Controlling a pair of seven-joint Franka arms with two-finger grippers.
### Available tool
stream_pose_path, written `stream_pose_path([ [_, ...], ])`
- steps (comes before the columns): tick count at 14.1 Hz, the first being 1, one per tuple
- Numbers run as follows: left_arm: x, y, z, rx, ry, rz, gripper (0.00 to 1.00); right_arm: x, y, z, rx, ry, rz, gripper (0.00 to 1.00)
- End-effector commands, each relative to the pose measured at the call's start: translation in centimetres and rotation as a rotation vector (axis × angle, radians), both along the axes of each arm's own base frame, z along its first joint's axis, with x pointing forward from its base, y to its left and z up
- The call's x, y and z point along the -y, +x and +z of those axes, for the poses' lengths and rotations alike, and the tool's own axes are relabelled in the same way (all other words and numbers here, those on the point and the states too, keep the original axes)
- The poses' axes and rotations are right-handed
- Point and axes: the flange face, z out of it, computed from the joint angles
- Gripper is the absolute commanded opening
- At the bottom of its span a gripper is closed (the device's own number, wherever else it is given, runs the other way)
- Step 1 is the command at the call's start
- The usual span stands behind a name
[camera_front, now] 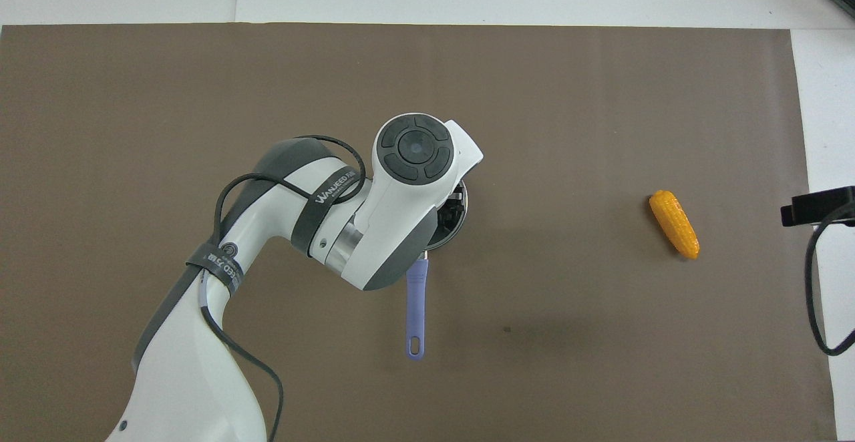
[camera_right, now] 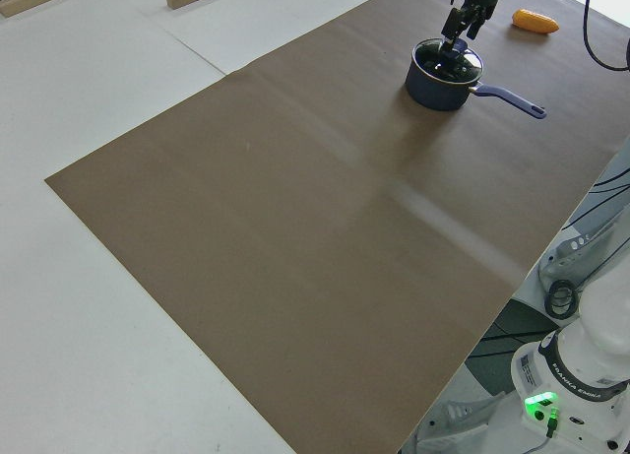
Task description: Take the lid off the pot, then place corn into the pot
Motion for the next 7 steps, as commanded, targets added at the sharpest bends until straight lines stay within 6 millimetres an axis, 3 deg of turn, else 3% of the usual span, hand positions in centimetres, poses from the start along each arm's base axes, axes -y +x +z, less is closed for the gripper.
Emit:
stream_pose_path([
  [1, 0.53, 0.24, 0.45, 0.006, -0.004, 0.013, 1.00, 0.05, -0.27, 0.16, 0.006, 0.019, 0.013, 1.00],
  [3, 0.63, 0.39, 0.73, 0.023, -0.014, 0.012, 1.00, 0.05, -0.27, 0.16, 0.006, 0.019, 0.013, 1.00],
  [5, 0.79, 0.24, 0.68, 0.026, -0.018, 0.011, 0.40, 0.05, -0.27, 0.16, 0.006, 0.019, 0.013, 1.00],
  [6, 0.78, 0.23, 0.67, 0.025, -0.017, 0.009, 0.18, 0.11, -0.32, 0.12, 0.002, 0.021, 0.013, 1.00],
  [7, 0.83, 0.13, 0.63, 0.021, -0.015, 0.008, 0.04, 0.03, -0.45, 0.06, -0.006, 0.021, 0.016, 1.00],
])
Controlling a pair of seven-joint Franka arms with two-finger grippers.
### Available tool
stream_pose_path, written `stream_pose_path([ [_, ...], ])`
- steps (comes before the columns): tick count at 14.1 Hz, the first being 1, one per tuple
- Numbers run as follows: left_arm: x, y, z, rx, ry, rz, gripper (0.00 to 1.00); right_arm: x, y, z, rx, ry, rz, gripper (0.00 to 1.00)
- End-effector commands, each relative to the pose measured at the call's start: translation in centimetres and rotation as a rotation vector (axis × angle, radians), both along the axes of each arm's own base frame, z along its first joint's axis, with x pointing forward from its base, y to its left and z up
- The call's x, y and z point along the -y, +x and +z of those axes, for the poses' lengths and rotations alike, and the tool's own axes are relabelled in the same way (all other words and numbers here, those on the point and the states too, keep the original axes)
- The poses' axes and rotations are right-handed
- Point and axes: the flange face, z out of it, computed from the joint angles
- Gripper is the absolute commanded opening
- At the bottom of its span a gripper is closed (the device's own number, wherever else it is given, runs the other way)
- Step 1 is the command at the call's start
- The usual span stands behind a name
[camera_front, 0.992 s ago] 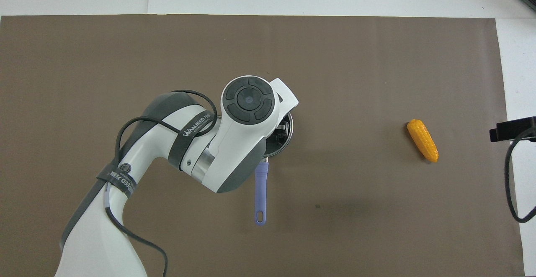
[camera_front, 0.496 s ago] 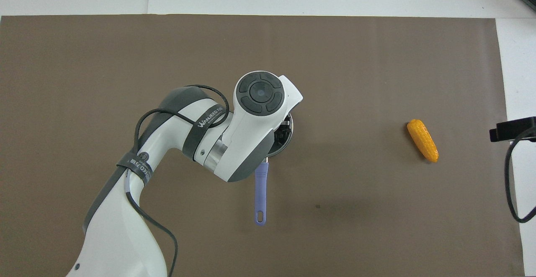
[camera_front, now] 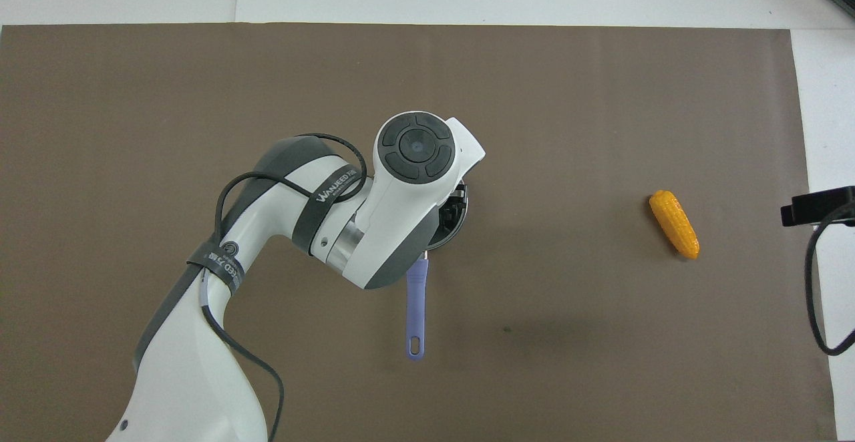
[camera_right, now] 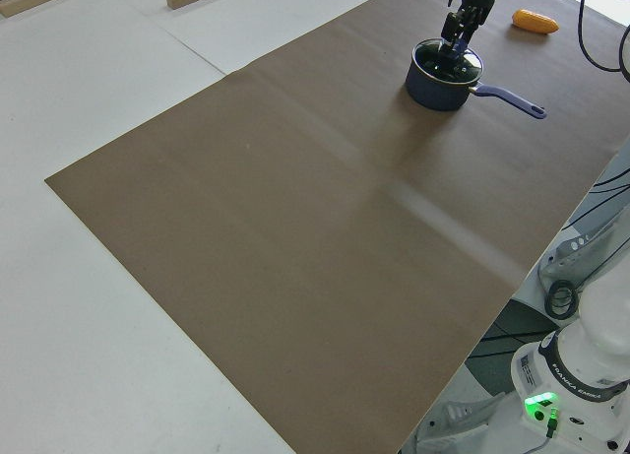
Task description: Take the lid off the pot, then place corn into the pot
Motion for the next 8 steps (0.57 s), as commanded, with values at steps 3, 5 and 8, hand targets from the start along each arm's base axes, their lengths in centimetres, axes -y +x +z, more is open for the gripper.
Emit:
stream_pose_path([
  [3, 0.5, 0.0, 0.2, 0.001, 0.002, 0.010, 0.00, -0.4, -0.6, 0.2, -0.004, 0.018, 0.024, 1.00],
  [5, 0.5, 0.0, 0.5, 0.004, 0.002, 0.024, 0.00, -0.4, -0.4, 0.2, 0.011, 0.014, 0.022, 1.00],
  [8, -0.2, -0.2, 2.1, -0.003, 0.015, 0.032, 0.00, -0.4, 0.2, -1.3, 0.008, 0.014, 0.022, 1.00],
])
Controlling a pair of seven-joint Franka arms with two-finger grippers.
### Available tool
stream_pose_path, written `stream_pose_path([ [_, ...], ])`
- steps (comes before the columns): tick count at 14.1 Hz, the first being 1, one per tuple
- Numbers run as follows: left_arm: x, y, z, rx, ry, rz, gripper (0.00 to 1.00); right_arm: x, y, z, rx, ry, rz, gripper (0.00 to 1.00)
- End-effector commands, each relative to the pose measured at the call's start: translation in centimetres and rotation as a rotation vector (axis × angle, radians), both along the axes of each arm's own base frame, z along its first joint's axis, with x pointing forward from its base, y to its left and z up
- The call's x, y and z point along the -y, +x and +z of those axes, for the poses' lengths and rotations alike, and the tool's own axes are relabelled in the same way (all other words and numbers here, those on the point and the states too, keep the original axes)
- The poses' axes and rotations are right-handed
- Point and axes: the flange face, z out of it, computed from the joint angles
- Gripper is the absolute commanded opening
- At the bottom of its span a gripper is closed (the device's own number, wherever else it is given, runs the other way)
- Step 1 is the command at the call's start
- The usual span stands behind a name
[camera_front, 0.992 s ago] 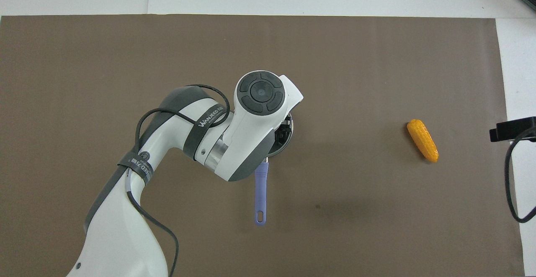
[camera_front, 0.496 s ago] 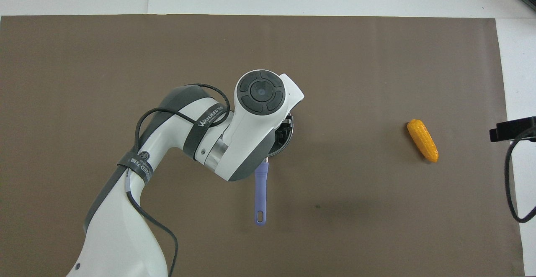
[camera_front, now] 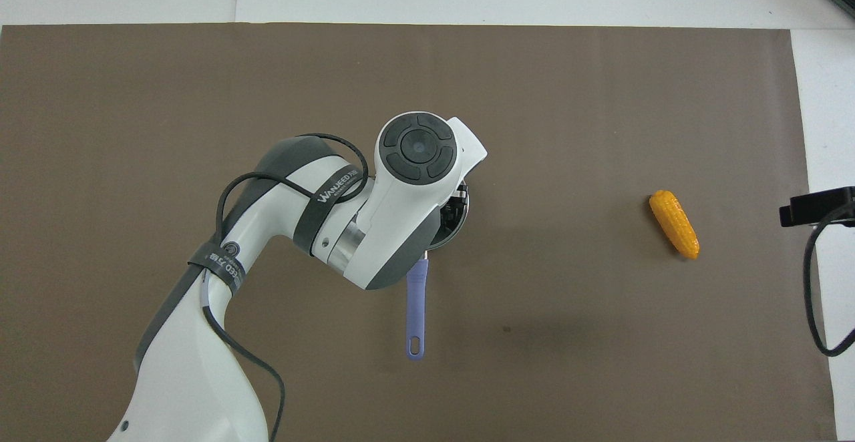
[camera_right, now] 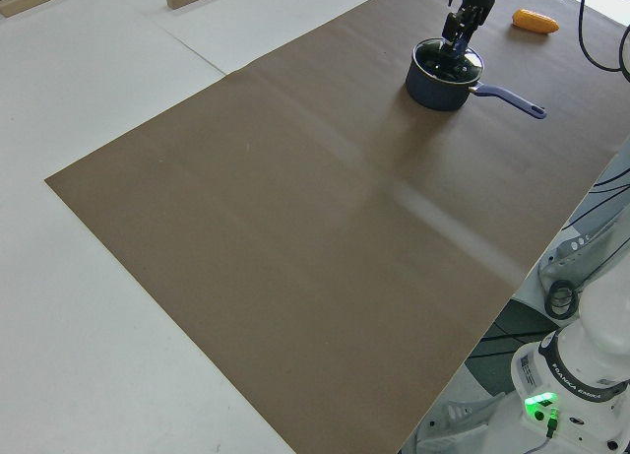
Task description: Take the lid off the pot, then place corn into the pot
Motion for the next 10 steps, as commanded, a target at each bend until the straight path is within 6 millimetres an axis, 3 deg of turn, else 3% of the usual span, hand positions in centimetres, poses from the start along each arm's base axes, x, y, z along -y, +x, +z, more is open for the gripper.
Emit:
stream_pose_path([
  [1, -0.5, -0.4, 2.8, 0.002, 0.013, 0.018, 0.00, 0.0, 0.3, -1.9, 0.003, 0.014, 0.018, 1.00],
  [4, -1.5, -0.2, 4.4, 0.007, 0.014, 0.028, 0.00, 0.3, 1.3, -5.5, 0.004, 0.014, 0.015, 1.00],
  [6, -2.8, -0.1, 7.4, 0.041, -0.017, 0.037, 0.00, 0.3, 1.8, -8.8, -0.005, 0.014, 0.019, 1.00],
  [10, -8.6, 1.3, 10.4, 0.036, -0.018, 0.024, 0.00, 1.8, 4.0, -17.1, -0.052, 0.015, 0.128, 1.00],
])
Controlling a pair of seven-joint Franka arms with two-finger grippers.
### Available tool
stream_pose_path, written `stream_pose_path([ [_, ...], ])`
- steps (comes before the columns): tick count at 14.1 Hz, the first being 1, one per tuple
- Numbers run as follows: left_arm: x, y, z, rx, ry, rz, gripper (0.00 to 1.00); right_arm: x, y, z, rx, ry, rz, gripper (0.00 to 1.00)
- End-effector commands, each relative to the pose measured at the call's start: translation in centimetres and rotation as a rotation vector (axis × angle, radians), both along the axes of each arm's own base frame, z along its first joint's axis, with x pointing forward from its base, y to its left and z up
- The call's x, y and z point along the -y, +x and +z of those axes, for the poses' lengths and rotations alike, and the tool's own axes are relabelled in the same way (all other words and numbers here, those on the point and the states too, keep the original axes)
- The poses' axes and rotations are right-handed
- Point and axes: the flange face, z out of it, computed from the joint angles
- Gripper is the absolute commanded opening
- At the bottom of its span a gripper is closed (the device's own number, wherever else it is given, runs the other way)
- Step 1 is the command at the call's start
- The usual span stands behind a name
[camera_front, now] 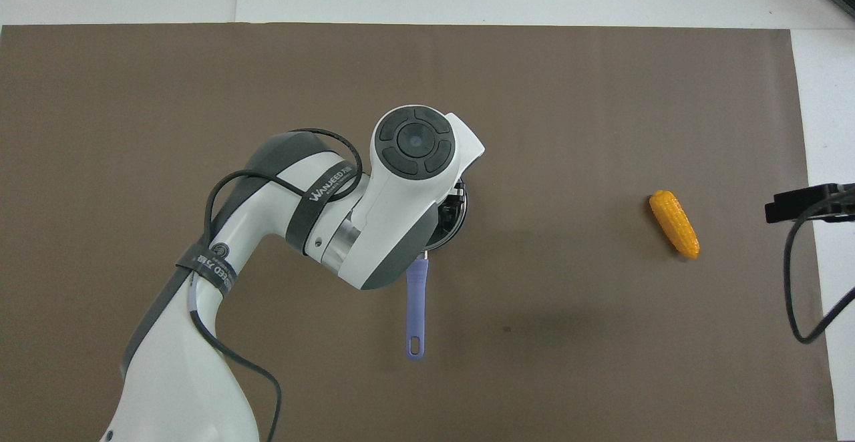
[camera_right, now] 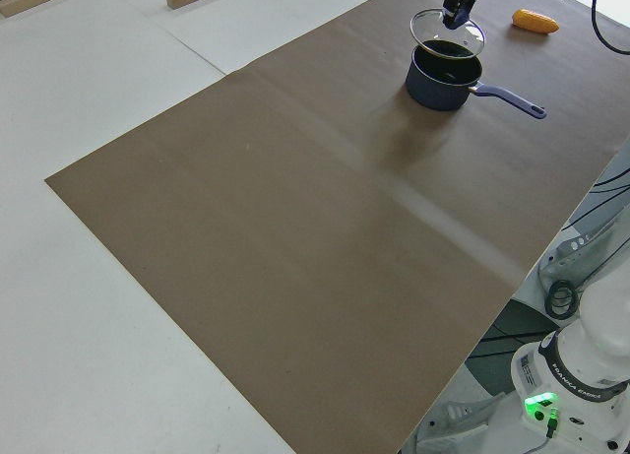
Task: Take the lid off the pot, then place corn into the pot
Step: 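Lift the lid away with the left gripper while the right gripper grasps corn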
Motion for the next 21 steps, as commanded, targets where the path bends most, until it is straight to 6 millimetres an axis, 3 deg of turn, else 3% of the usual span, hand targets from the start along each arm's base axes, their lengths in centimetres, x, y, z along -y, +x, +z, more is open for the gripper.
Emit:
stream_pose_path([
  [1, -5.3, 0.5, 1.8, -0.019, 0.013, -0.042, 0.00, 1.7, 1.7, -6.2, -0.023, 0.017, 0.111, 1.00],
  [7, -16.5, 1.9, 1.9, -0.055, 0.031, -0.124, 0.00, 4.7, 4.1, -18.2, -0.006, 0.006, 0.413, 1.00],
  [10, -22.6, 1.9, 2.3, -0.059, 0.029, -0.175, 0.00, 5.9, 4.6, -23.0, -0.028, 0.016, 0.593, 1.00],
  [15, -32.2, 2.2, 3.3, -0.073, -0.006, -0.245, 0.00, 5.9, 3.9, -23.9, -0.046, 0.024, 0.579, 1.00],
  [19, -38.7, 2.0, 4.2, -0.096, -0.019, -0.300, 0.00, 6.0, 3.9, -23.9, -0.045, 0.023, 0.535, 1.00],
  [20, -40.3, 1.8, 4.1, -0.097, -0.021, -0.325, 0.00, 6.0, 3.8, -24.0, -0.047, 0.023, 0.526, 0.90],
  [21, -41.5, 1.4, 4.2, -0.096, -0.022, -0.342, 0.00, 6.0, 3.8, -24.0, -0.047, 0.023, 0.523, 0.44],
])
